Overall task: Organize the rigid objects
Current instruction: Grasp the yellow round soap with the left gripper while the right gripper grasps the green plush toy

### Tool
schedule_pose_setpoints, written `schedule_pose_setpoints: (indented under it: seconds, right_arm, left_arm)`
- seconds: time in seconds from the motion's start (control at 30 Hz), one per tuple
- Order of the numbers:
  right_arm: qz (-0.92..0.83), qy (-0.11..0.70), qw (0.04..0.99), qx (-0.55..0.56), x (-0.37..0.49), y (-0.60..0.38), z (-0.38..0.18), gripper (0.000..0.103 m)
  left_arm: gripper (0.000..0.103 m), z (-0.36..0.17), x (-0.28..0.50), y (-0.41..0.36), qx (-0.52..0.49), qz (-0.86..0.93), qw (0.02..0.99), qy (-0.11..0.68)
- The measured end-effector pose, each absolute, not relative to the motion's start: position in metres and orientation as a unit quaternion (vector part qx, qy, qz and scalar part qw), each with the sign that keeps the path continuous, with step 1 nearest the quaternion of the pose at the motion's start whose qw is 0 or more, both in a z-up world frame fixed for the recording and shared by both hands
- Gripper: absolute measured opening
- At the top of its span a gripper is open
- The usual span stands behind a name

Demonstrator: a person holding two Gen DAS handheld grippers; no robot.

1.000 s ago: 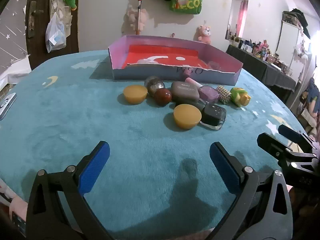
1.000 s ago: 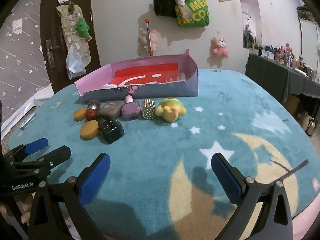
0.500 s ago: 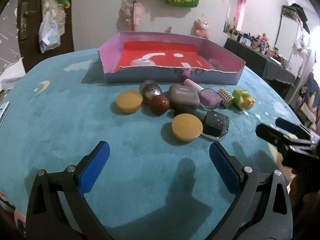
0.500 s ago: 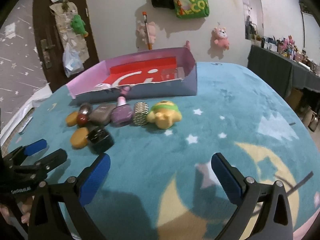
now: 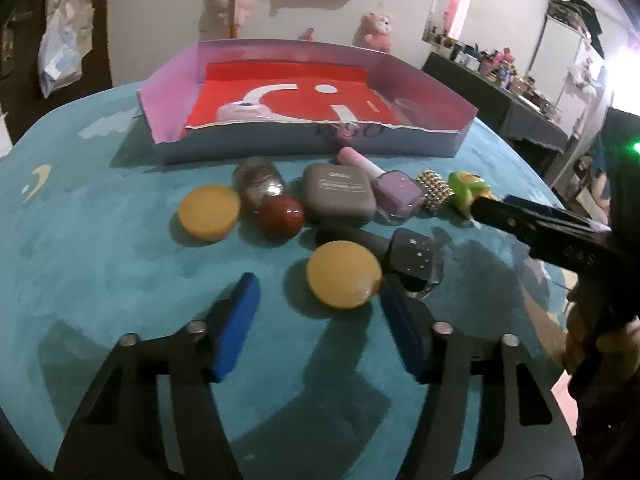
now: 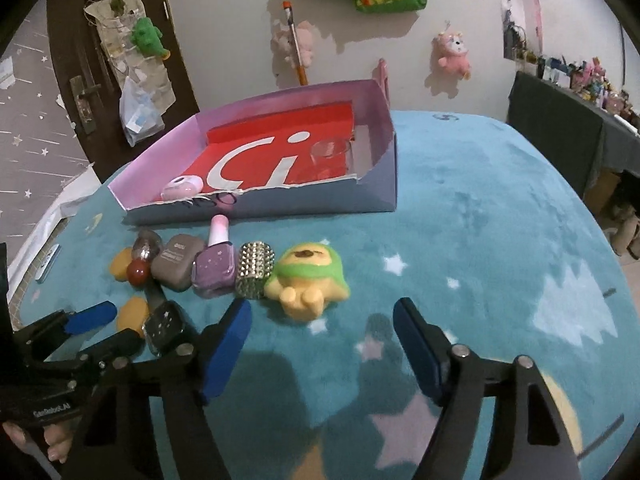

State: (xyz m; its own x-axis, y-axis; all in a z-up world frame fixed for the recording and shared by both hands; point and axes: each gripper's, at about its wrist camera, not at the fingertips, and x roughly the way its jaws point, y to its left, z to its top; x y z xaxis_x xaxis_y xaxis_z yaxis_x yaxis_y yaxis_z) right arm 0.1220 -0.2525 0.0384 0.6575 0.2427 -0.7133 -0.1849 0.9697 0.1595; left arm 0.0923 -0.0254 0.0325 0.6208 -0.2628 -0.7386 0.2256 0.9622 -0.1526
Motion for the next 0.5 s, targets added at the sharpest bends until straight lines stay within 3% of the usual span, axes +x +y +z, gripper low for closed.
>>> schedule_pose_setpoints:
  seconds: [0.2,0.27,0.5]
  right_arm:
    - [0.141,0.398,0.906,0.04,0.135,-0.249,0.038,0.054]
    - [0.146,0.394,0.906,0.042,0.136,-0.246,0.039,0.043]
    - [0.152,0.377,0.913,0.033,0.121,-0.24,0.047,0.043]
  left_arm:
    - [0.036,0.034,0.098,-0.031,-0.017,-0.151,0.897,0.415]
    - [0.036,0.035,0.098,-0.032,-0.011,-0.151,0.896,0.417]
    - [0.036,0.049,0.093,-0.026,-0.007,-0.148,0.906,0.397]
